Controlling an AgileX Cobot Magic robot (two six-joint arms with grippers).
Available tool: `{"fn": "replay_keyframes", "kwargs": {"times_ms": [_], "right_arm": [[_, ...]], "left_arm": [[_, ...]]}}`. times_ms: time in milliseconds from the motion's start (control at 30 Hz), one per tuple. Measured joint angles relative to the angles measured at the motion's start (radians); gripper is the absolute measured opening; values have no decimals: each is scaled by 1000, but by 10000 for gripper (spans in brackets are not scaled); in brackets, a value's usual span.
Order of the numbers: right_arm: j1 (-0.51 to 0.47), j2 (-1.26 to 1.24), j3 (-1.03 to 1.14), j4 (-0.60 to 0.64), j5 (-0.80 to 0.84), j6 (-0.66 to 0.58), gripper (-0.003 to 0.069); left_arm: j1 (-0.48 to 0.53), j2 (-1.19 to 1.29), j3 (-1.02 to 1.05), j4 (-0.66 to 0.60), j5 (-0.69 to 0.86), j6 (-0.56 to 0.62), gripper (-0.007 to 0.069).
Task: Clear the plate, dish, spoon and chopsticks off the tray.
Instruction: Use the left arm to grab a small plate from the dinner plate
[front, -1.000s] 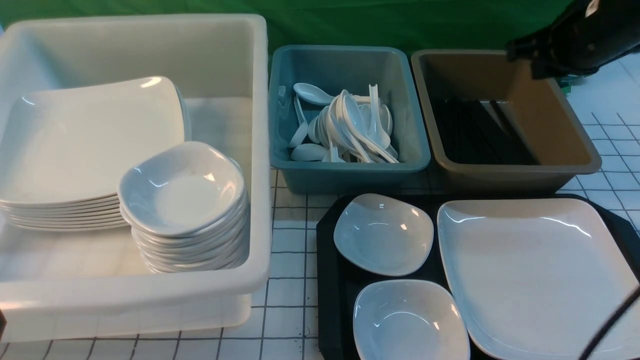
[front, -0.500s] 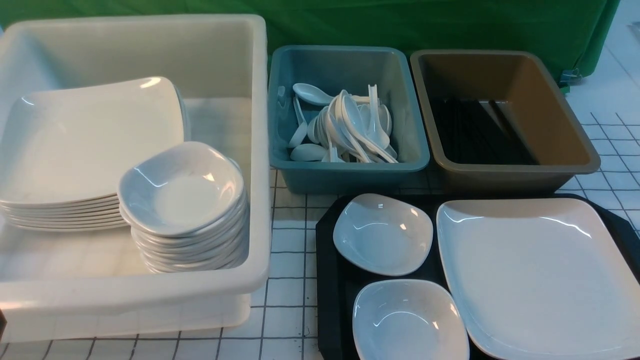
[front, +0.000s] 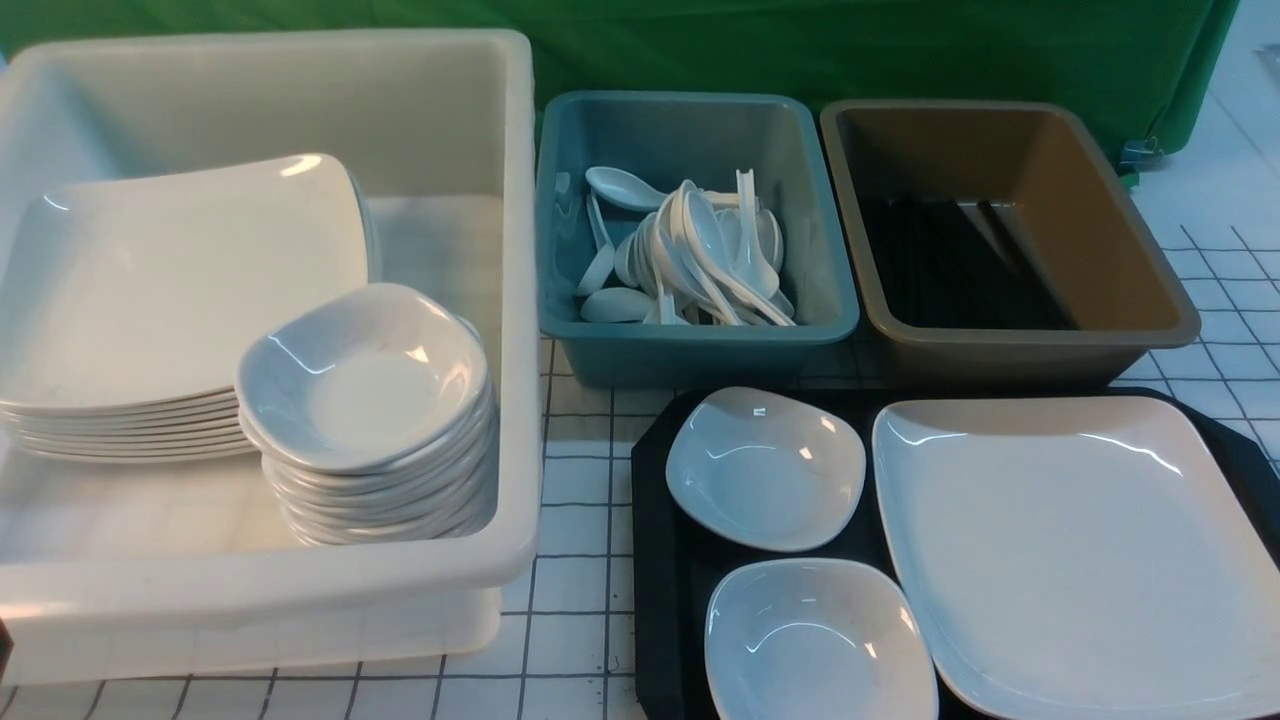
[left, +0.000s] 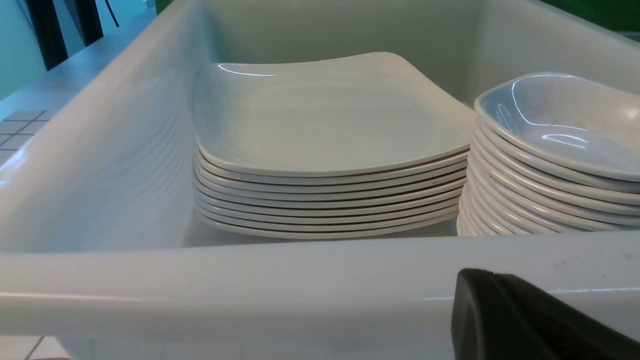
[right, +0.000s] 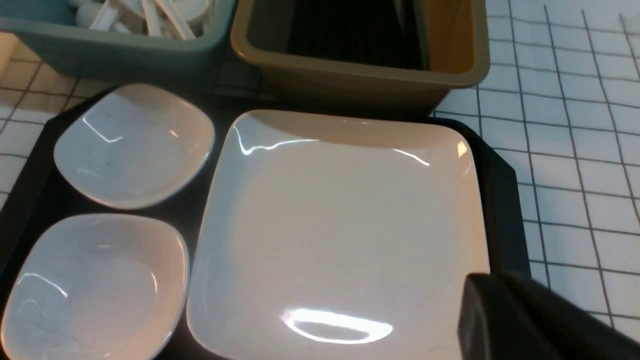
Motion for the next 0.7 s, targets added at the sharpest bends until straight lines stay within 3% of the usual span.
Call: {"fn": "replay_keyframes", "kwargs": {"times_ms": [100, 167, 233, 300, 333, 500, 700], "right_arm": [[0, -140, 107, 1, -59, 22, 17], [0, -204, 153, 1, -83, 28, 18], [0, -259, 191, 1, -119, 37, 24], [0, -272, 202, 1, -134, 42, 27], [0, -280, 210, 1, -150, 46, 34], [0, -283, 219, 1, -171, 47, 49], [0, -284, 222, 1, -193, 47, 50]], "left_arm": [[0, 0, 0, -25, -48, -19, 5], [0, 0, 0, -158, -89, -102, 5], [0, 0, 0, -428, -133, -276, 5], [0, 0, 0, -522, -149, -335, 5], [0, 0, 0, -629, -176, -405, 5], [0, 0, 0, -773, -222, -501, 5], [0, 0, -3, -832, -239, -579, 5]]}}
